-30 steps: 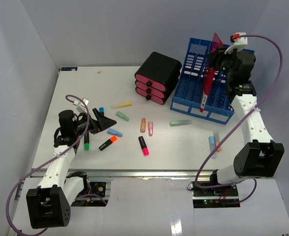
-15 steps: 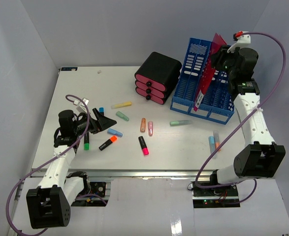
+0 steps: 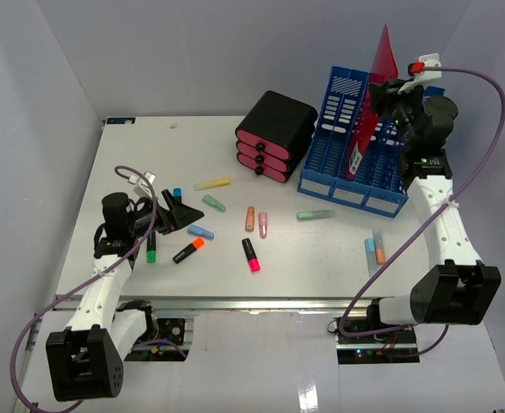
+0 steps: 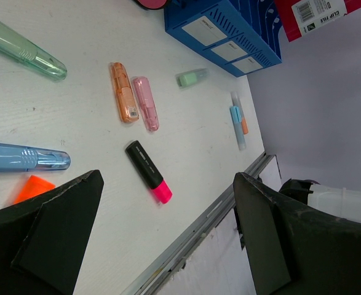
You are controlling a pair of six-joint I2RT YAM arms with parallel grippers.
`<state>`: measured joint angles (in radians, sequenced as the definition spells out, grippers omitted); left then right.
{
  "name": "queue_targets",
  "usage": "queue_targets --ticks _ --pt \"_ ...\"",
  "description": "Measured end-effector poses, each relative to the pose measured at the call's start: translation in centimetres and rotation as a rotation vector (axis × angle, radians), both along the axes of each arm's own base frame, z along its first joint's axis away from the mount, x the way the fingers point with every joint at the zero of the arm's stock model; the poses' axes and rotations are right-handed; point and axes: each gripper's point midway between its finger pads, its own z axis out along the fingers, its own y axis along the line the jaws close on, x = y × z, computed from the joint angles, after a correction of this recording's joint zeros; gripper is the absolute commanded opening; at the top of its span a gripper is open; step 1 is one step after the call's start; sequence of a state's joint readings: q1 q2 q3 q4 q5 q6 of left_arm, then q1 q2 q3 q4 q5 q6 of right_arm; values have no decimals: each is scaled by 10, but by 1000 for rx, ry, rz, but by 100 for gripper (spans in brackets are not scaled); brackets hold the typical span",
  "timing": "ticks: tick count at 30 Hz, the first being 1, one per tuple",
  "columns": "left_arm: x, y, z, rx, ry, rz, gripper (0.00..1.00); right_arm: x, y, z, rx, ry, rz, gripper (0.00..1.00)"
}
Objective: Organize the desk
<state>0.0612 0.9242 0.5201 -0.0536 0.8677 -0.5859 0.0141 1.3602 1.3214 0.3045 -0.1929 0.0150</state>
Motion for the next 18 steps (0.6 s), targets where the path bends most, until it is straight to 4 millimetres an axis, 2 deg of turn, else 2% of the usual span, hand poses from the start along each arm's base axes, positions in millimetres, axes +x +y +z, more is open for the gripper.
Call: queue_targets --ticks 12,18 --pt "-1 0 -1 2 4 -1 98 4 7 -40 -77 -71 16 8" --pt "-1 0 -1 2 4 0 98 2 7 -30 -92 -137 13 8"
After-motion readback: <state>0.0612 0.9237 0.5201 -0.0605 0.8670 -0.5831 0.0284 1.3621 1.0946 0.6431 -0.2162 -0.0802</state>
